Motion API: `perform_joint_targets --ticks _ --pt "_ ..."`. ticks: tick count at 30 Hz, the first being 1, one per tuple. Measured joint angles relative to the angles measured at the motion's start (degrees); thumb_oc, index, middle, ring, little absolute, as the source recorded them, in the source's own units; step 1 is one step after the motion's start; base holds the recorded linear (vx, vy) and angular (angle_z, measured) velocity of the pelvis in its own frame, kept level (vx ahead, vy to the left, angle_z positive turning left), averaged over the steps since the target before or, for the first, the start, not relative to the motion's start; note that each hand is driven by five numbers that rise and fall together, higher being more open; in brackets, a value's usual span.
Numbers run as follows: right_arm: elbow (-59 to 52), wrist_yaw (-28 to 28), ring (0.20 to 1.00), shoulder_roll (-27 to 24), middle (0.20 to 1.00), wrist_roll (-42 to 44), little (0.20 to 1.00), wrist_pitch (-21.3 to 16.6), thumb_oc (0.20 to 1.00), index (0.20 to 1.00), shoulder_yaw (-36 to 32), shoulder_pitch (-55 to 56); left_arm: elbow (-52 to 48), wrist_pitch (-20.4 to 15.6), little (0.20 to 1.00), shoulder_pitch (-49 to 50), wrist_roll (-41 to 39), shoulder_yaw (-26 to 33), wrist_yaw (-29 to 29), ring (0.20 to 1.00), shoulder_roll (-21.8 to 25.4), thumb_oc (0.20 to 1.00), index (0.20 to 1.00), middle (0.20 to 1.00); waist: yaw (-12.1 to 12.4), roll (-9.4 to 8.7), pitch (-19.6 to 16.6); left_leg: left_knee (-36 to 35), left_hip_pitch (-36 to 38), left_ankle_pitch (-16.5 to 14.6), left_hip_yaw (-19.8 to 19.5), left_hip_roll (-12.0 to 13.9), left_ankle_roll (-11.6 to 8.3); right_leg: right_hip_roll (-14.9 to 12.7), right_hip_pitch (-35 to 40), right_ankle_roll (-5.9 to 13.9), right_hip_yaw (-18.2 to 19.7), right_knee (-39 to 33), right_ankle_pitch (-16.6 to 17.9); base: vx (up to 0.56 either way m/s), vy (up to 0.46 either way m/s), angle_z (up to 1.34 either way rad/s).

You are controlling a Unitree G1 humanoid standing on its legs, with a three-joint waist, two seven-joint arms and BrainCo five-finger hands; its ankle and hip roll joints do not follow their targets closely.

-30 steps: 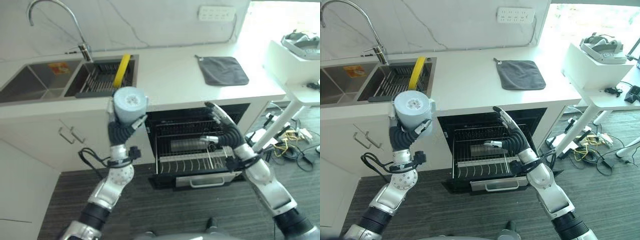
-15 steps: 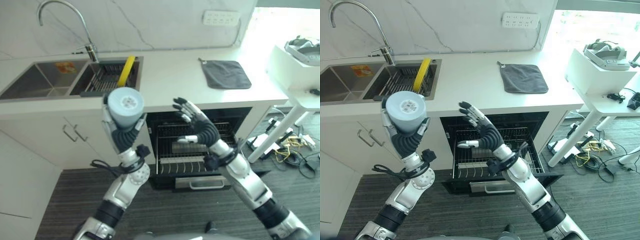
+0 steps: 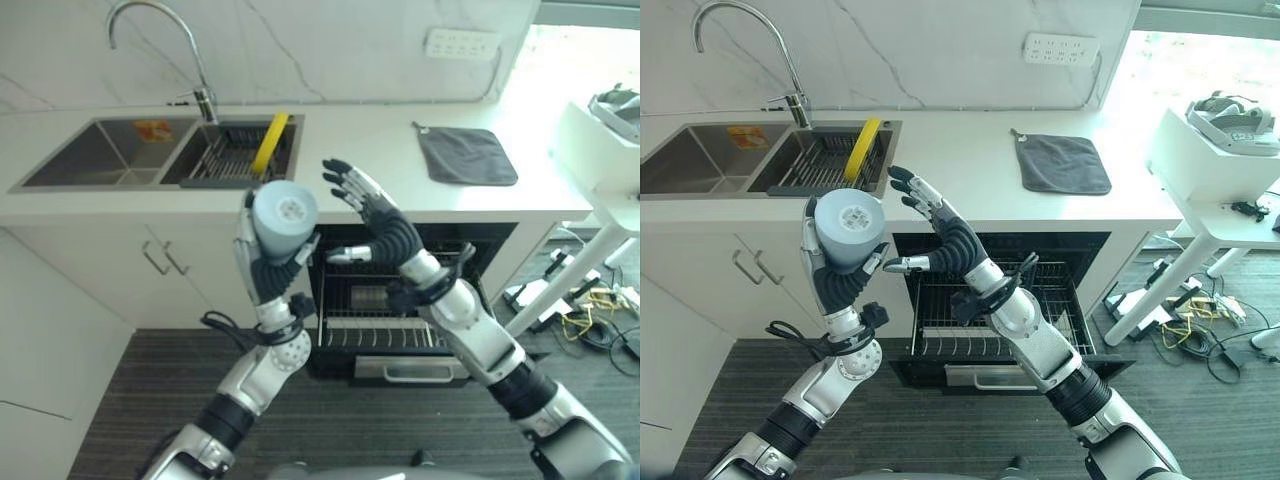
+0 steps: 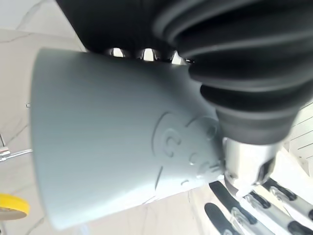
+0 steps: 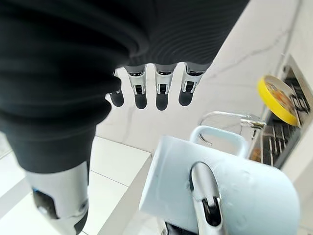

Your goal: Place the dishes in the dishwasher.

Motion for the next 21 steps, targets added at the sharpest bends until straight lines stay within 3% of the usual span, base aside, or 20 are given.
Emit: perform_joint_targets --ticks 5,10,21 --pt "1.5 -3.0 1.000 -0.9 1.000 -0.4 1.000 0.1 1.000 1.000 -0.4 0.0 1.2 0.0 0.200 0.0 -0.1 0.0 -0.3 0.200 0.0 0.200 0.200 0.200 0.0 -0.03 0.0 0.1 -0.1 0.0 -0.1 0.0 0.00 0.0 0.0 0.00 0.0 0.1 0.0 0.00 0.000 0.00" --pt "2.1 -4.9 1.000 -1.6 1.000 -0.6 1.000 1.3 1.000 1.000 -1.5 0.0 4.0 -0.1 0.200 1.2 -11.4 0.1 -8.2 0.200 -0.7 0.200 0.200 0.200 0.2 -0.03 0.0 0.1 -0.1 0.0 -0.2 0.0 0.00 0.0 0.0 -0.01 0.0 0.1 0.0 0.00 0.000 0.00" --pt "2.5 -5.6 1.000 -2.0 1.000 -2.7 1.000 4.0 1.000 1.000 -3.0 0.0 3.8 -0.6 0.200 1.9 -11.1 0.2 -8.8 0.200 -0.9 0.200 0.200 0.200 0.3 -0.02 0.0 0.1 -0.2 0.0 -0.2 0.0 0.01 0.0 0.0 0.04 0.0 0.1 -0.1 0.00 0.000 0.00"
